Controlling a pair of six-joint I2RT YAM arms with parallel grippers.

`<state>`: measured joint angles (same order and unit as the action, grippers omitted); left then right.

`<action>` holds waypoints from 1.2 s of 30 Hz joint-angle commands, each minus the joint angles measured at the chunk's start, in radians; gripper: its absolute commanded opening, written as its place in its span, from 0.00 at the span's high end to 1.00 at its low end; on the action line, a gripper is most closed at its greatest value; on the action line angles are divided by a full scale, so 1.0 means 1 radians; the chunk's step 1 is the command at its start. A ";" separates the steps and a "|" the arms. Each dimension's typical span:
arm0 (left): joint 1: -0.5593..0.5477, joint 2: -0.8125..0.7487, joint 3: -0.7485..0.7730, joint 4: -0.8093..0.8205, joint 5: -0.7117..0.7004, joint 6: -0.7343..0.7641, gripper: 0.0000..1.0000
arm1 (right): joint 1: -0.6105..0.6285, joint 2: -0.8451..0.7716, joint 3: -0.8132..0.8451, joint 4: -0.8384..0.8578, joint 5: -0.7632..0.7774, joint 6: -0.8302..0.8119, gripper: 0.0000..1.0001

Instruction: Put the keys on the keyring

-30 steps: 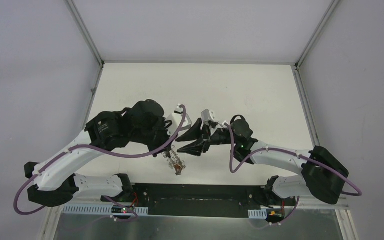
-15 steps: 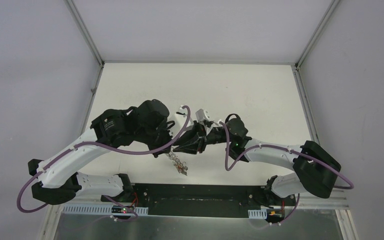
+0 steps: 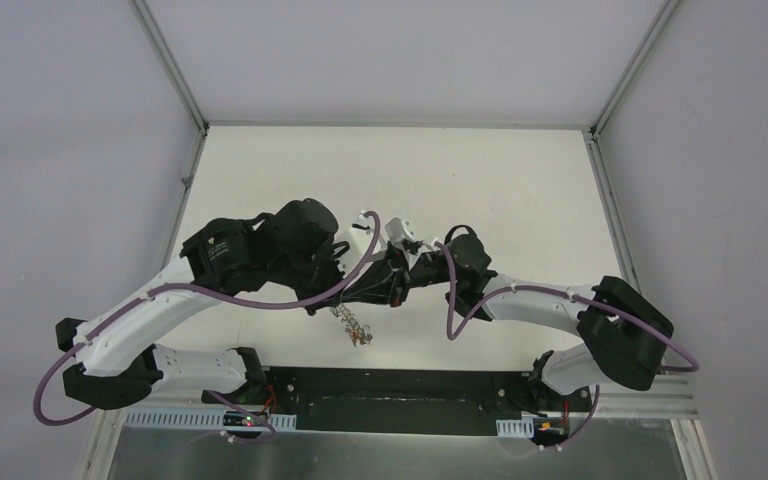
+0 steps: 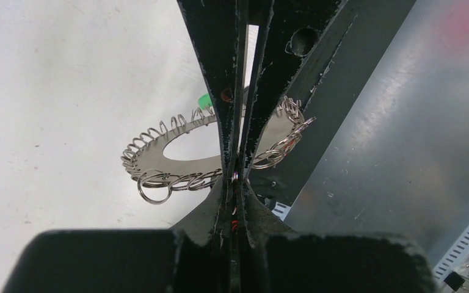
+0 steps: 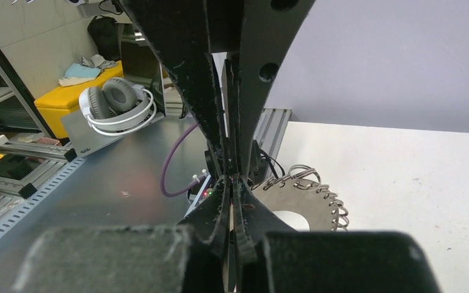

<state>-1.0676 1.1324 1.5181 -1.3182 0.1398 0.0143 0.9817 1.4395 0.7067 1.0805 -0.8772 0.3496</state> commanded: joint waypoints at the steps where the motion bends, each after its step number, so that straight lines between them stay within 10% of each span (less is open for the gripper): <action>1: -0.005 -0.030 0.013 0.047 0.000 -0.013 1.00 | 0.006 0.003 0.030 0.061 -0.020 0.009 1.00; 6: -0.005 -0.071 -0.009 0.084 -0.029 -0.002 0.64 | 0.007 -0.002 0.028 0.060 -0.020 0.002 1.00; 10: -0.005 -0.145 -0.055 0.150 -0.064 -0.011 0.54 | 0.006 -0.009 0.025 0.064 -0.016 0.001 1.00; 27: -0.005 -0.752 -0.688 0.804 0.011 -0.011 0.56 | 0.007 -0.024 0.012 0.064 0.002 0.002 1.00; 36: -0.005 -0.835 -0.788 0.872 0.098 0.133 0.69 | 0.006 -0.030 0.004 0.064 0.016 0.000 1.00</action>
<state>-1.0676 0.3077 0.7418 -0.5358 0.1909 0.0776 0.9825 1.4410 0.7063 1.0855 -0.8791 0.3504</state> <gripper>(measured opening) 0.341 0.008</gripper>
